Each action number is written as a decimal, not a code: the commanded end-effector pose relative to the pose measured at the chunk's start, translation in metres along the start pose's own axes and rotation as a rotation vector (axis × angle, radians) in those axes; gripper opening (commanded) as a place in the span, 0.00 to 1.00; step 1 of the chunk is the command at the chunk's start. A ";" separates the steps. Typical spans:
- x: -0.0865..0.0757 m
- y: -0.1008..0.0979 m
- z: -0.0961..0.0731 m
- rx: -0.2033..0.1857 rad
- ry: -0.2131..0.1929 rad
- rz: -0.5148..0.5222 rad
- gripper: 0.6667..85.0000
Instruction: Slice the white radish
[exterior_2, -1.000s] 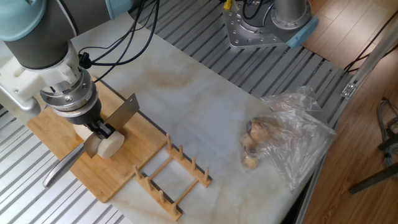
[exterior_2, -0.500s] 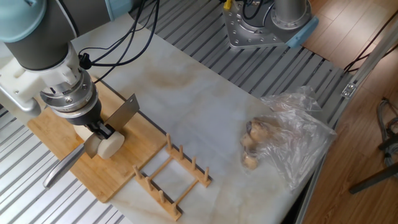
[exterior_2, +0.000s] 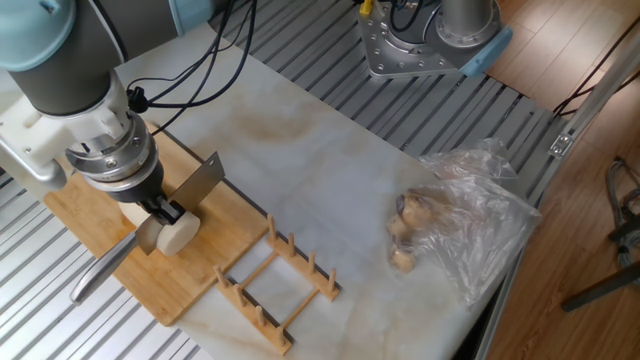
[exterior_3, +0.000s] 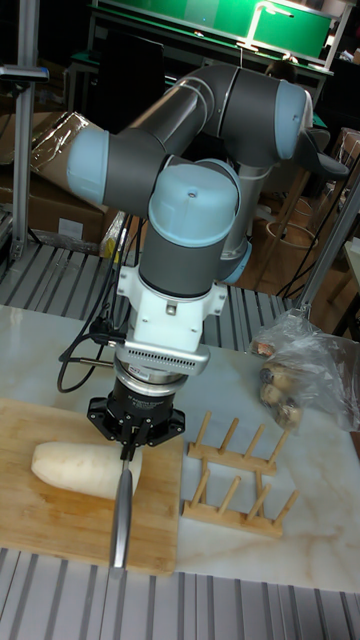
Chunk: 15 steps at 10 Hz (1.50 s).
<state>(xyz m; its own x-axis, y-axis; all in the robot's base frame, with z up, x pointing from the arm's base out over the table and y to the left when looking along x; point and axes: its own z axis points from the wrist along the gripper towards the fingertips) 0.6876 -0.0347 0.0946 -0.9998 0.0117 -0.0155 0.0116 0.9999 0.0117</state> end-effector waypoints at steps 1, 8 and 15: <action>0.000 0.000 0.000 0.000 0.004 0.006 0.01; 0.002 0.001 0.003 0.011 0.014 0.014 0.01; 0.001 0.002 0.004 0.006 0.013 0.014 0.01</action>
<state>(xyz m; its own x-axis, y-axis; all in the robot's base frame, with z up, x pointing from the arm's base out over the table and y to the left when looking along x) 0.6860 -0.0347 0.0902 -0.9998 0.0205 -0.0001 0.0205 0.9998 -0.0071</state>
